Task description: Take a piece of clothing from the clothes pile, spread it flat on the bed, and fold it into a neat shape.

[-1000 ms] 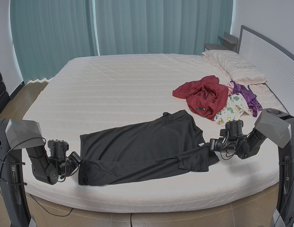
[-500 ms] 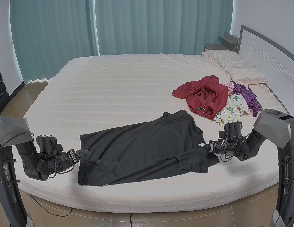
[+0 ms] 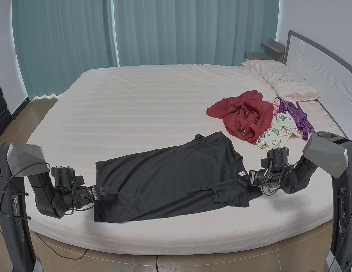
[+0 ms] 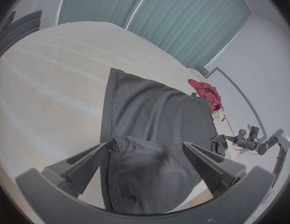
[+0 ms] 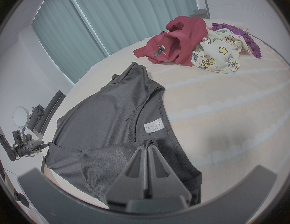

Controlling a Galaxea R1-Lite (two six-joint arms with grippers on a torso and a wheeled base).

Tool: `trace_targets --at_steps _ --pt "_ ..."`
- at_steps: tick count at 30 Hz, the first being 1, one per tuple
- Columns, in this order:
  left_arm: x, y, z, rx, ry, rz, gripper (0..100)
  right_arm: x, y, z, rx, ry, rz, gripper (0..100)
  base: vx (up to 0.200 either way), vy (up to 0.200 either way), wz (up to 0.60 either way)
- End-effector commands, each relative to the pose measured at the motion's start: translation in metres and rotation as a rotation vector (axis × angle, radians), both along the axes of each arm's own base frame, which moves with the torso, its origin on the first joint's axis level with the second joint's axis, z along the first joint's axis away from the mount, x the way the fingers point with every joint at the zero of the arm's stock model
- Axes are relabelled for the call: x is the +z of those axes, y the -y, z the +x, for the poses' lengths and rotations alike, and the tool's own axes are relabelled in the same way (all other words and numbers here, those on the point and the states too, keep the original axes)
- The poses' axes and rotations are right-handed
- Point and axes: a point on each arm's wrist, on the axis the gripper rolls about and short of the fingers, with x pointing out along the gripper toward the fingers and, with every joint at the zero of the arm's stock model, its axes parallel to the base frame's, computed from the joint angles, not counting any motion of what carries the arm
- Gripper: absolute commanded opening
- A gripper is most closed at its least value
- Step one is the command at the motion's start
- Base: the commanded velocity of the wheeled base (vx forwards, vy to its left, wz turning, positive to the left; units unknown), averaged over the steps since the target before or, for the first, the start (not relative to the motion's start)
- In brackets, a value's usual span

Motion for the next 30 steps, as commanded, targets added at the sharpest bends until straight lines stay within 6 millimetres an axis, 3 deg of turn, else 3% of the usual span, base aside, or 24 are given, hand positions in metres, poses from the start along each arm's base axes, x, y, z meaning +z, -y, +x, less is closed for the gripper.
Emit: trace_targets --at_steps 1,15,30 --pt "-0.007 0.000 0.003 0.009 -0.010 0.007 100 -0.002 -0.001 -0.001 0.002 -0.005 -0.001 0 0.000 0.000 0.00" --pt "-0.001 -0.005 0.005 0.023 0.013 0.014 100 -0.003 0.000 -0.004 0.001 -0.016 -0.003 0 0.000 0.000 0.00" --pt "-0.019 -0.004 0.010 0.045 -0.003 0.114 100 -0.004 -0.001 -0.005 0.003 -0.021 -0.003 0 0.000 0.000 0.00"
